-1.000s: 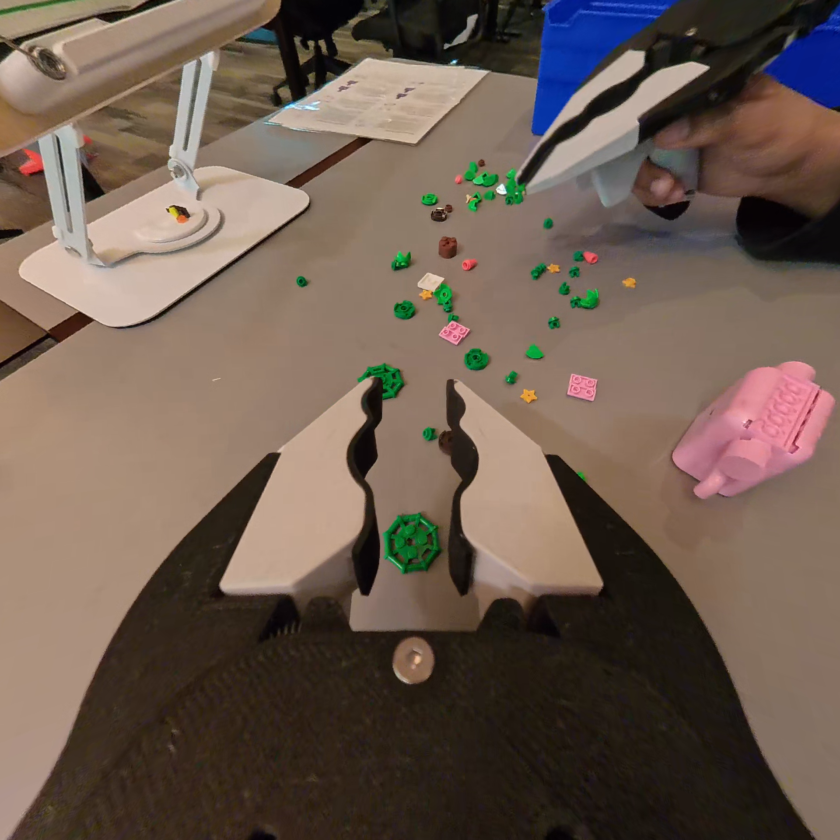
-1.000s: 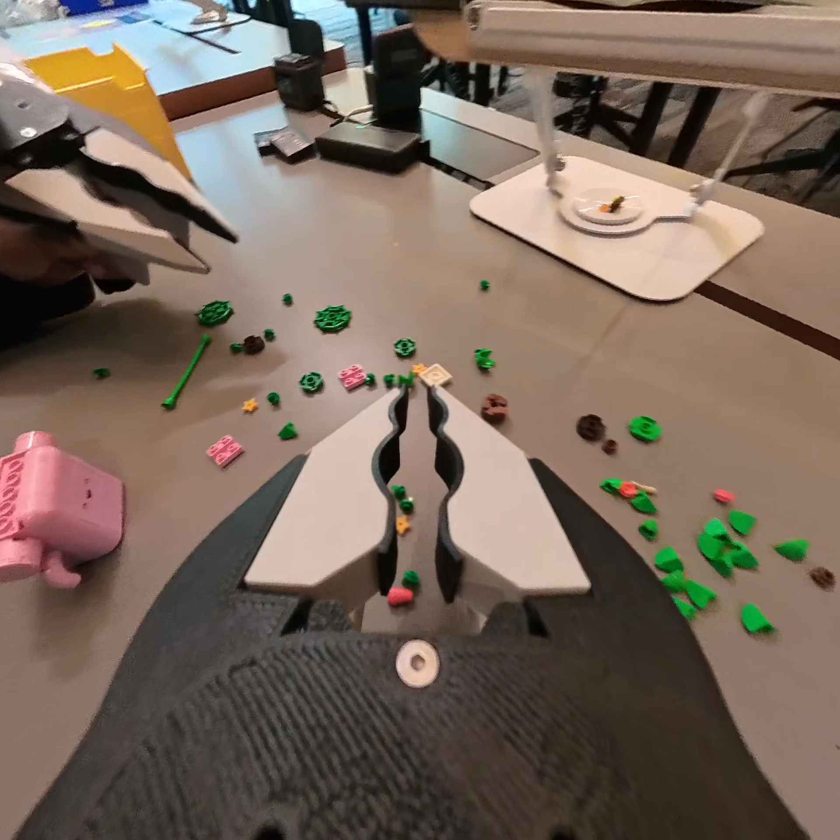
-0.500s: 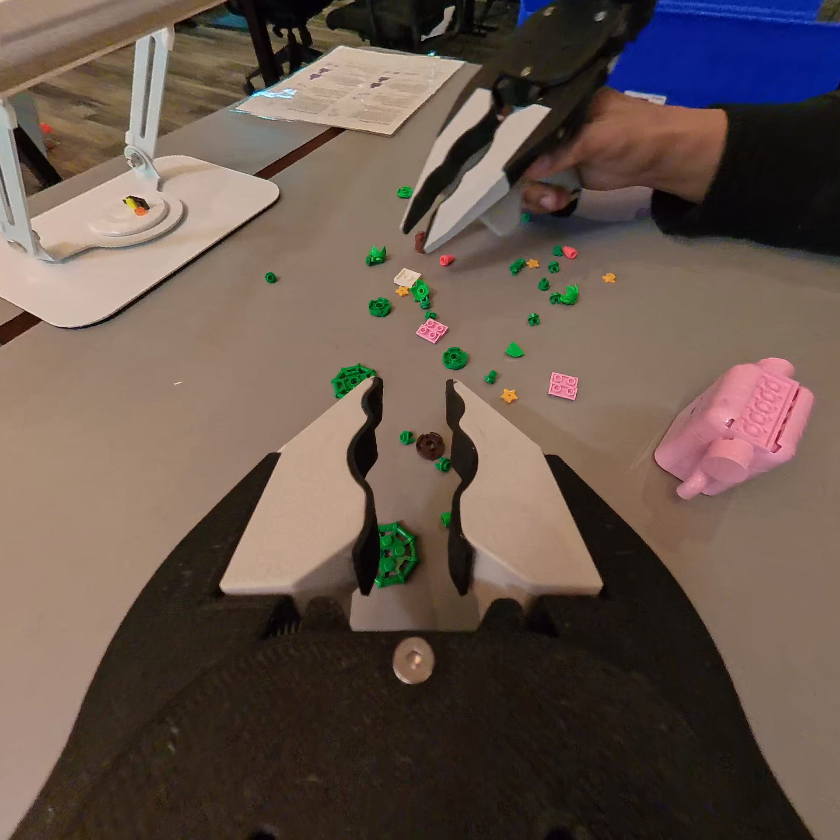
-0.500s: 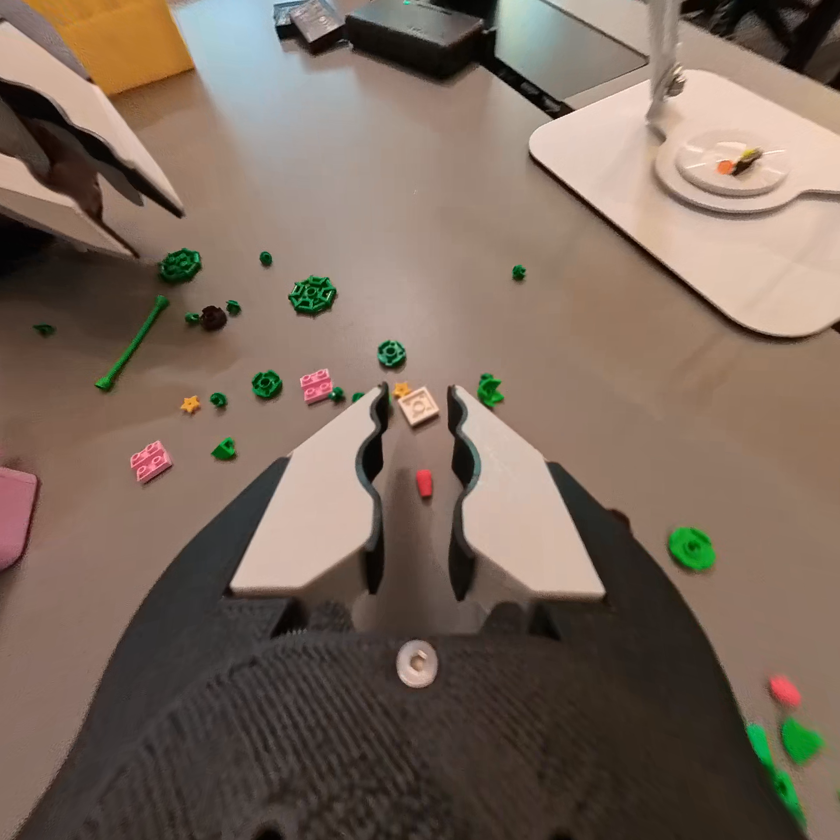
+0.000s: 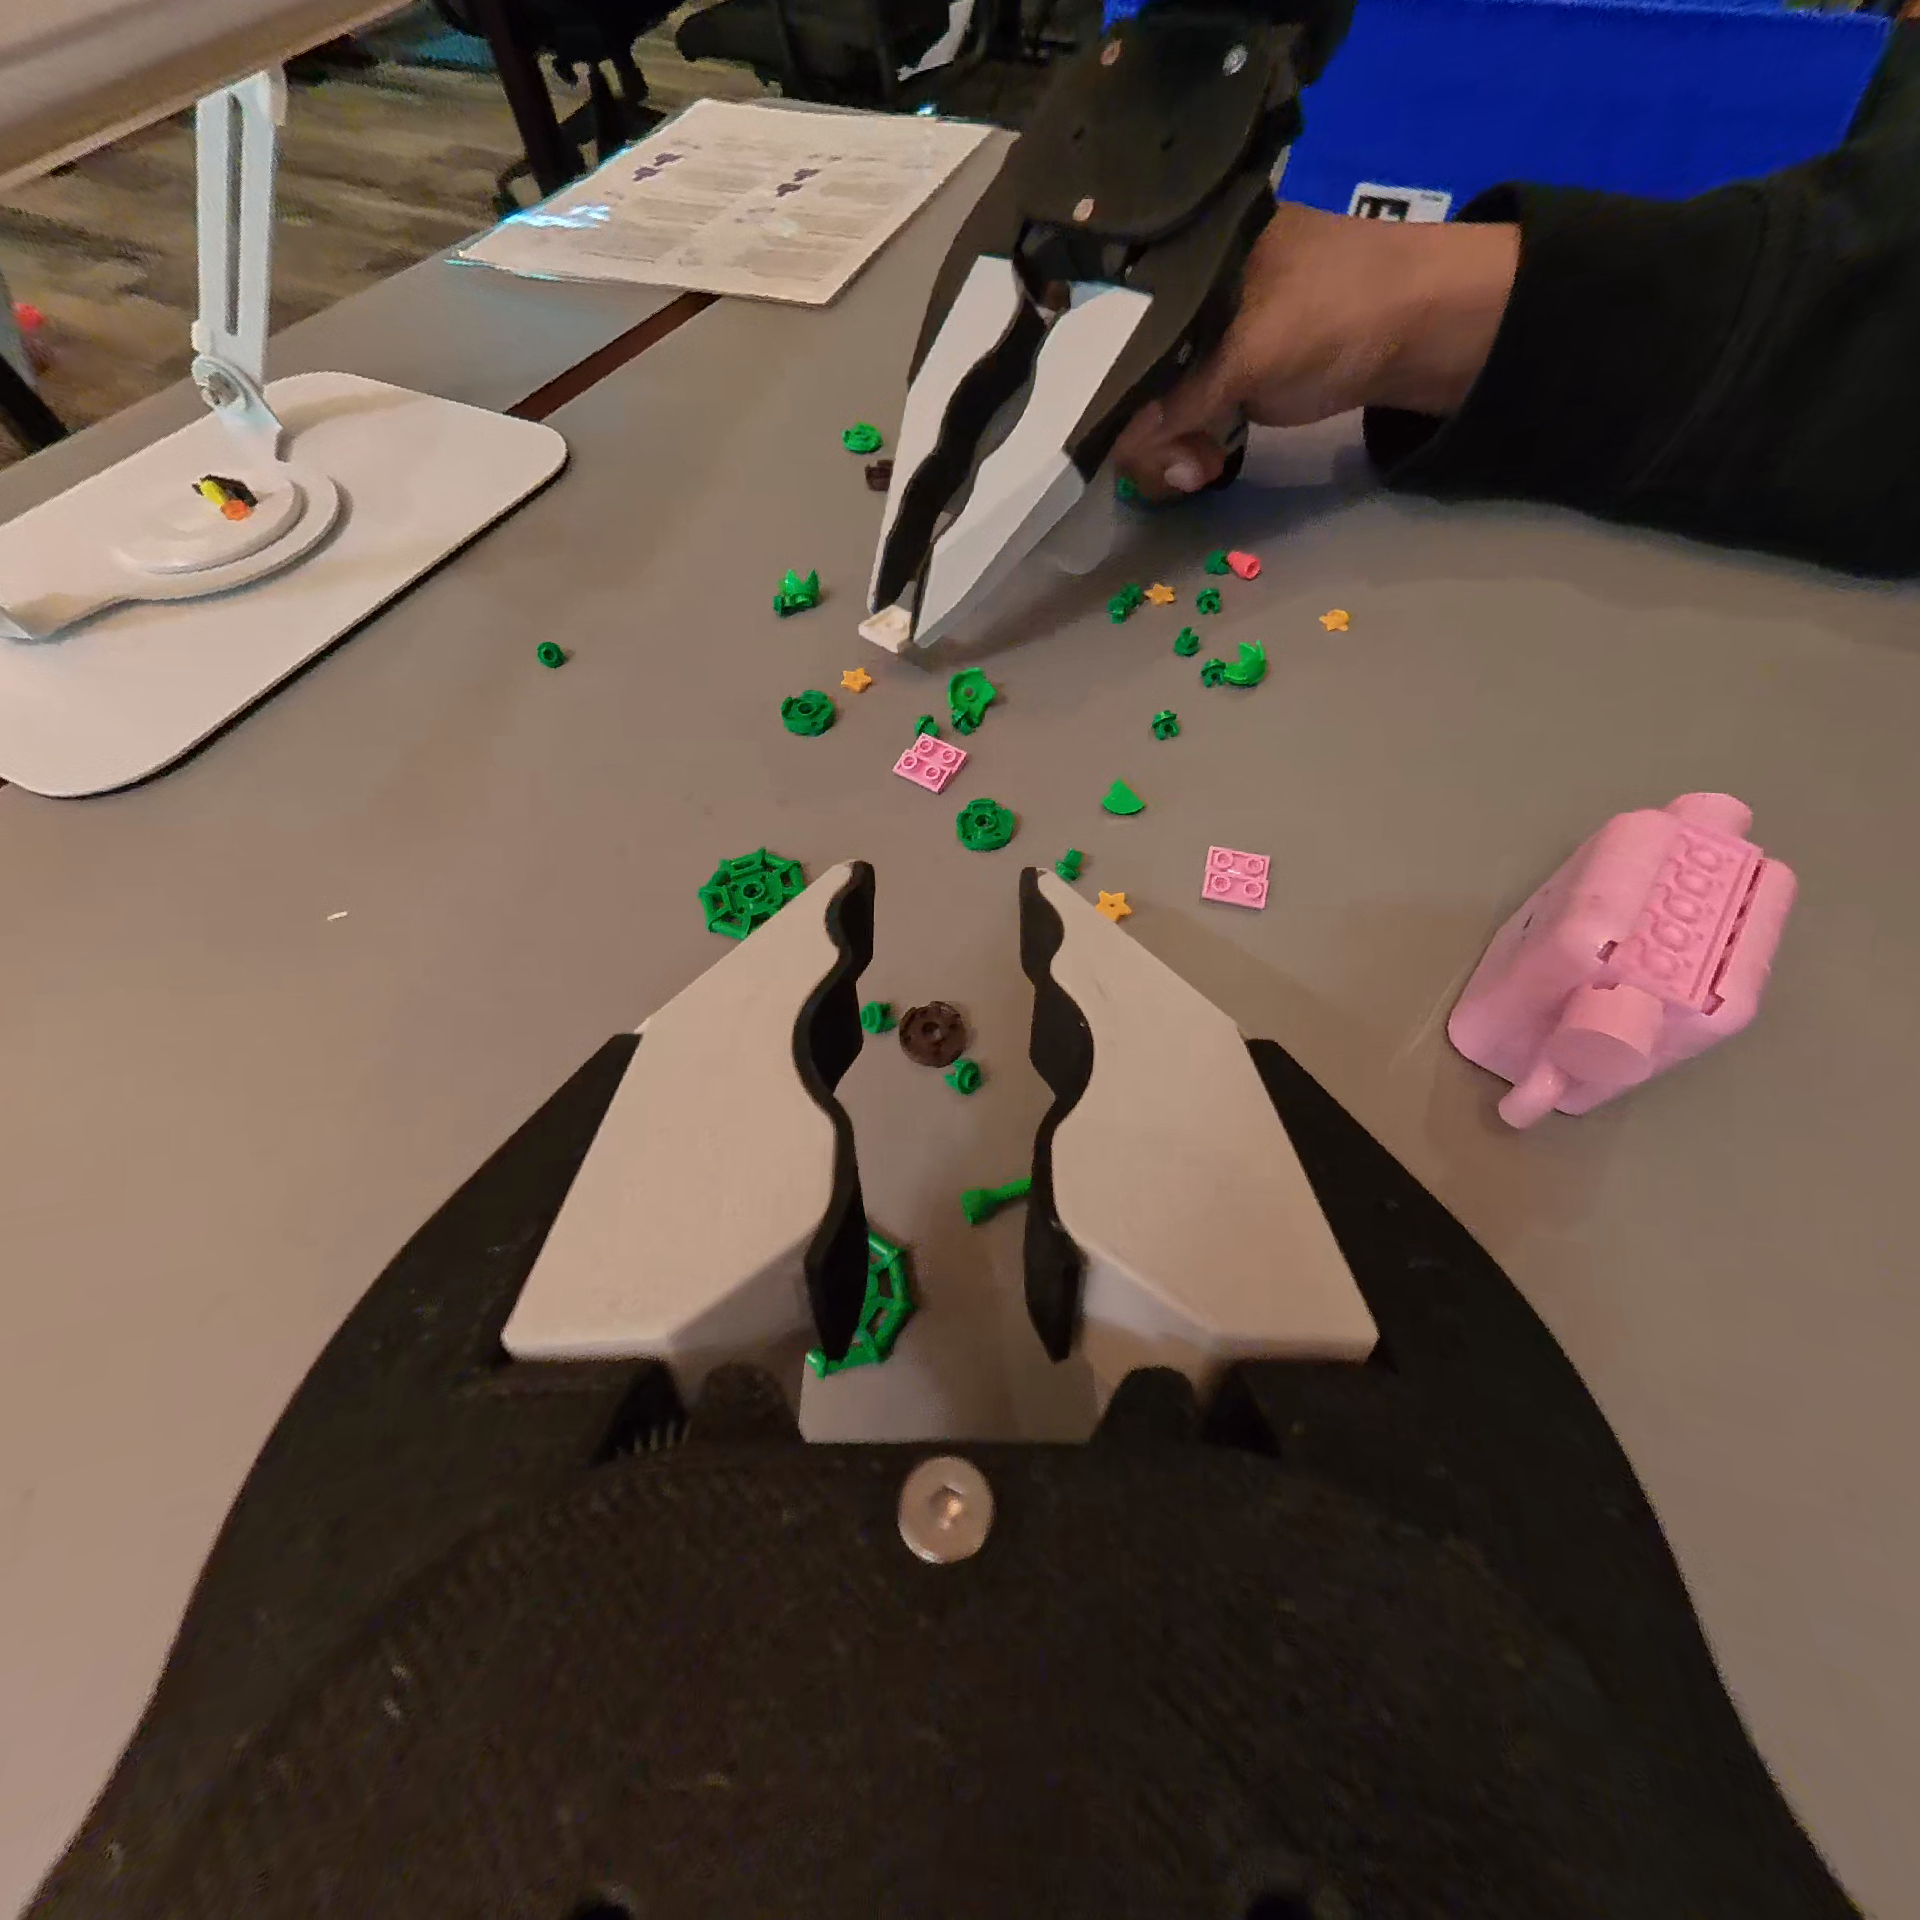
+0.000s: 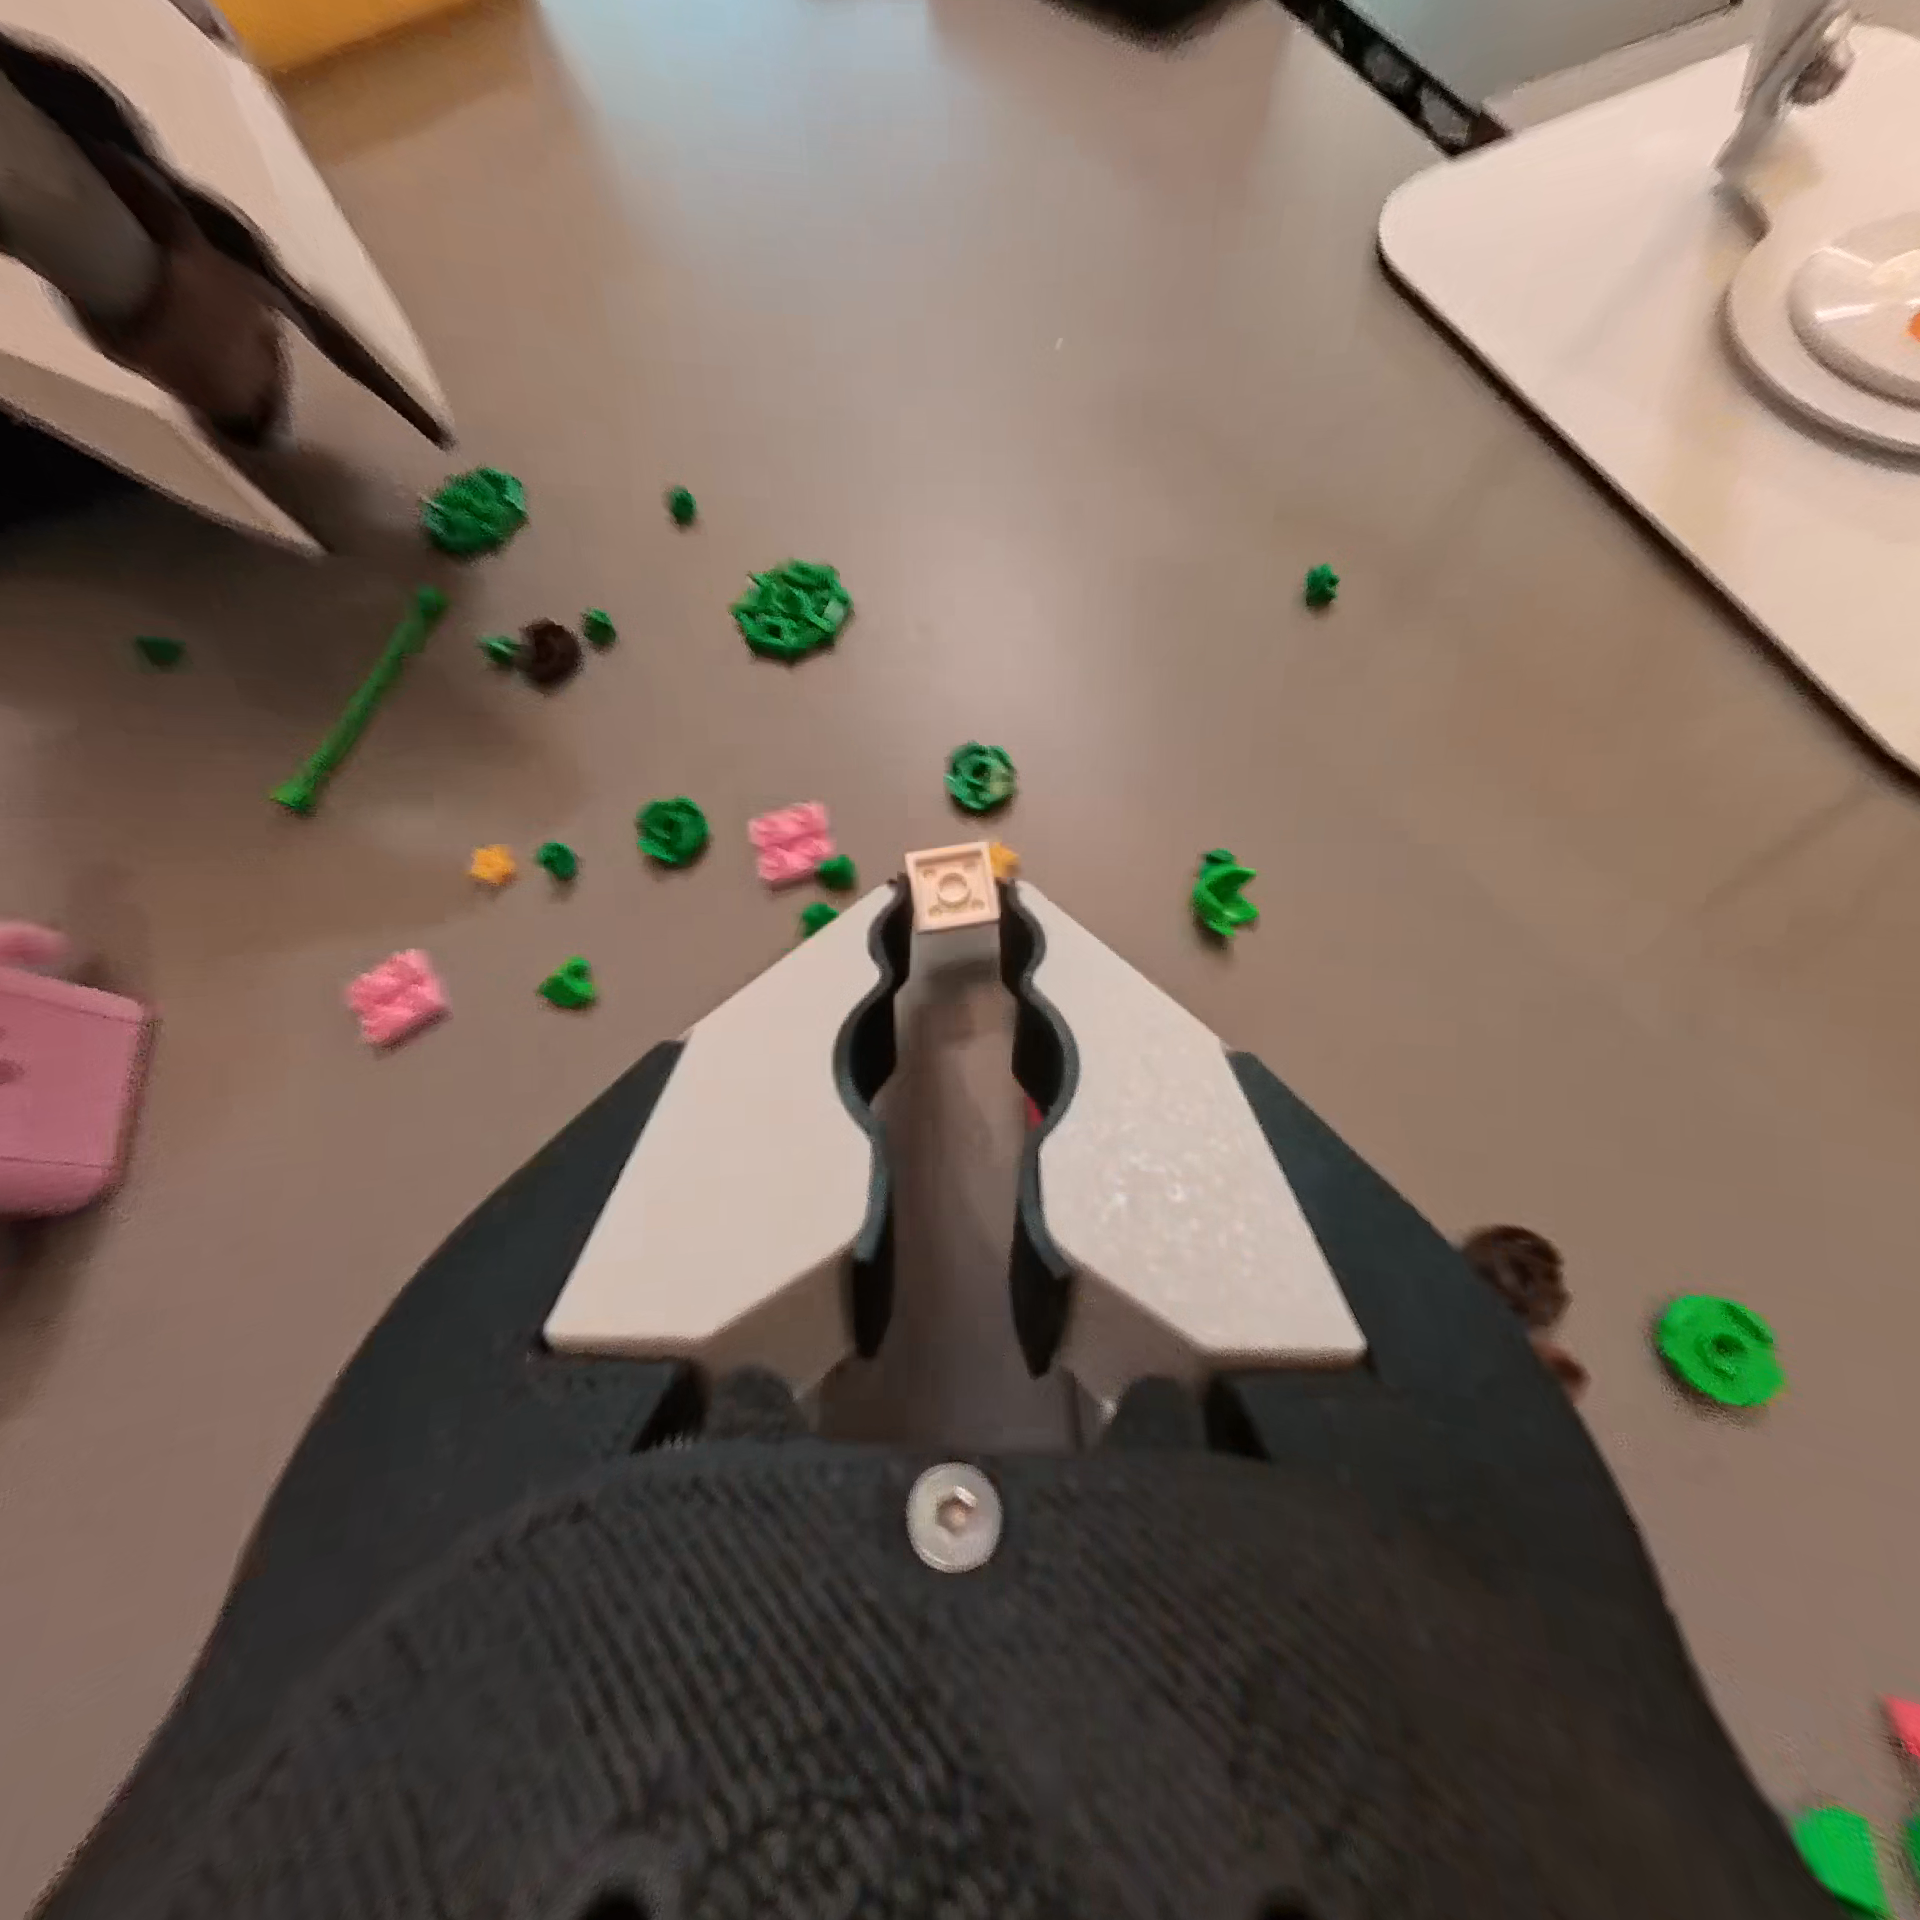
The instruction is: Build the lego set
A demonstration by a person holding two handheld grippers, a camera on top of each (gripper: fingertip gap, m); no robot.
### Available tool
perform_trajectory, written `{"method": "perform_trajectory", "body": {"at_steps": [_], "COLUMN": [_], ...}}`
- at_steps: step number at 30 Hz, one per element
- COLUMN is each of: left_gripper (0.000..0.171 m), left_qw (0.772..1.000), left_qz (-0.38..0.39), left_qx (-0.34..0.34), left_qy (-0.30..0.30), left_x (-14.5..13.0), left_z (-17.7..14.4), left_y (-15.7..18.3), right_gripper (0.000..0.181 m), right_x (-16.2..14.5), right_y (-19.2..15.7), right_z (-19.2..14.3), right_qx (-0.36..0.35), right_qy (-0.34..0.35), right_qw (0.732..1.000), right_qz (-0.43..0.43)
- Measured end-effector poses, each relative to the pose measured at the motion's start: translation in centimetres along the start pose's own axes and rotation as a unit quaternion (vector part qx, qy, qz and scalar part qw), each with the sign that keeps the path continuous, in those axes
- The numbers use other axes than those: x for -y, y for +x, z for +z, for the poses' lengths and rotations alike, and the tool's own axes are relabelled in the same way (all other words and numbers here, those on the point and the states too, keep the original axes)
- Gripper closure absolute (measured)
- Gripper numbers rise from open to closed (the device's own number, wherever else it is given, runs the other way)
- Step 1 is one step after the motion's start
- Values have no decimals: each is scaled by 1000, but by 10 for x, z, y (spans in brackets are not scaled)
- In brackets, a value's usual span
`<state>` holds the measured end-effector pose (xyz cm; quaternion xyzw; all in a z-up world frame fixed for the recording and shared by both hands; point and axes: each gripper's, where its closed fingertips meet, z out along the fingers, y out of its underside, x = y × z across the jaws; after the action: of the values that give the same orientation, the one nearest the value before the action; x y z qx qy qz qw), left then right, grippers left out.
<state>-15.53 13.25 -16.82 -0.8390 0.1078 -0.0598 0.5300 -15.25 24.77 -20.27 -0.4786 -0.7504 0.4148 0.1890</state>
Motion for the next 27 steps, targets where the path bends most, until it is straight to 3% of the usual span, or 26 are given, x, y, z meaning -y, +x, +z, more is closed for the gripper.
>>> {"method": "perform_trajectory", "body": {"at_steps": [3, 5, 7, 9, 12, 14, 16, 19, 22, 24, 27], "left_gripper": [146, 142, 138, 138, 149, 167, 171, 171, 171, 171, 171], "left_qw": [999, 996, 991, 987, 980, 977, 978, 988, 983, 954, 901], "left_qz": [19, 47, 82, 120, 164, 175, 170, 93, -63, -185, -314], "left_qx": [-25, -57, -75, -77, -81, -93, -91, -90, -140, -195, -251], "left_qy": [28, 55, 72, 81, 81, 77, 78, 81, 103, 130, 163], "left_x": [10, 21, 29, 35, 36, 34, 36, 40, 46, 51, 55], "left_z": [-1, -3, -3, -2, 0, 1, 2, 2, 0, -4, -12], "left_y": [15, 35, 54, 69, 87, 95, 95, 83, 70, 62, 48], "right_gripper": [166, 167, 167, 166, 166, 166, 169, 159, 147, 140, 140], "right_x": [27, 45, 49, 43, 36, 38, 40, 49, 63, 64, 56], "right_y": [-45, -85, -127, -153, -168, -164, -160, -142, -111, -111, -119], "right_z": [-18, -31, -39, -39, -35, -36, -38, -36, -44, -50, -41], "right_qx": [80, 170, 269, 320, 362, 375, 384, 323, 155, 44, -98], "right_qy": [74, 114, 97, 67, 45, 56, 69, 125, 209, 209, 151], "right_qw": [993, 973, 946, 925, 896, 884, 875, 904, 960, 975, 944], "right_qz": [49, 104, 155, 195, 254, 275, 287, 249, 106, -55, -275]}}
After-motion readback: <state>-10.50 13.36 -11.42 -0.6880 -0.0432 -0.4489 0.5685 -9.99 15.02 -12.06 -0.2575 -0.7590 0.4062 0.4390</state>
